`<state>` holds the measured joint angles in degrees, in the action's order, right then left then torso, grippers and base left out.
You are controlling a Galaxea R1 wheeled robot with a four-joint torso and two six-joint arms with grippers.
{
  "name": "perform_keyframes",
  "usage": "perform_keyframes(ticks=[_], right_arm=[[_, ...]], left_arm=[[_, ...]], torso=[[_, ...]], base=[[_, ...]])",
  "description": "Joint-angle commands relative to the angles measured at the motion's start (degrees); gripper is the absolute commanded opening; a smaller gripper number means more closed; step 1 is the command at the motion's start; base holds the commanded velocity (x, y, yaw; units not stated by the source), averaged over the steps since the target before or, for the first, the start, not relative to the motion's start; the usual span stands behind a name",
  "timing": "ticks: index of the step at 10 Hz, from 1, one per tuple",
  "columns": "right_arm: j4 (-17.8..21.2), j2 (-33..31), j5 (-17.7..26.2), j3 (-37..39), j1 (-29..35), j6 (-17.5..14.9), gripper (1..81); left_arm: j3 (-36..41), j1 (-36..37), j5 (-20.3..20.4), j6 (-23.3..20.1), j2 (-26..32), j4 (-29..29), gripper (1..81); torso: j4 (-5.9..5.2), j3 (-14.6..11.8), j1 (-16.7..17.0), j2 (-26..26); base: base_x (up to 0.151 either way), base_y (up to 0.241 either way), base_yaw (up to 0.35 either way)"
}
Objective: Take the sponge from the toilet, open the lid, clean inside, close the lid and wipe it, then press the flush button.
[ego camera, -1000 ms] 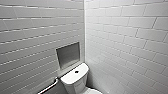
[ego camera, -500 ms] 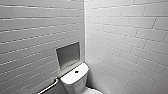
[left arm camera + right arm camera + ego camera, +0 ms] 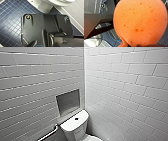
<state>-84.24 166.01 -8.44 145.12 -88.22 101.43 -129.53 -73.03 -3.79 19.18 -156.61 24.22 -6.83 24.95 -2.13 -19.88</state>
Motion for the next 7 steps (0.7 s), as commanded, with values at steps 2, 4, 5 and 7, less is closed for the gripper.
perform_keyframes(ticks=[2,4,5,7], right_arm=[[-0.4,-0.5,0.7,-0.7,1.9,-0.1,1.0],[-0.4,-0.5,0.7,-0.7,1.8,-0.1,1.0],[-0.4,-0.6,0.3,-0.7,1.7,-0.1,1.0],[-0.4,-0.7,-0.9,-0.5,1.7,-0.1,1.0]], left_arm=[[18.1,9.2,-4.9,-2.6,8.9,1.8,81.1],[24.6,13.0,-5.3,-2.5,11.5,1.6,81.1],[28.1,15.1,-5.3,-2.3,13.0,1.4,81.1],[33.4,21.5,-9.1,-1.5,14.9,0.0,81.1]], torso=[[0.0,0.0,0.0,0.0],[0.0,0.0,0.0,0.0],[0.0,0.0,0.0,0.0],[0.02,3.0,0.0,0.0]], base=[[0.0,0.0,0.0],[0.0,0.0,0.0],[0.0,0.0,0.0],[0.0,0.0,0.0]])
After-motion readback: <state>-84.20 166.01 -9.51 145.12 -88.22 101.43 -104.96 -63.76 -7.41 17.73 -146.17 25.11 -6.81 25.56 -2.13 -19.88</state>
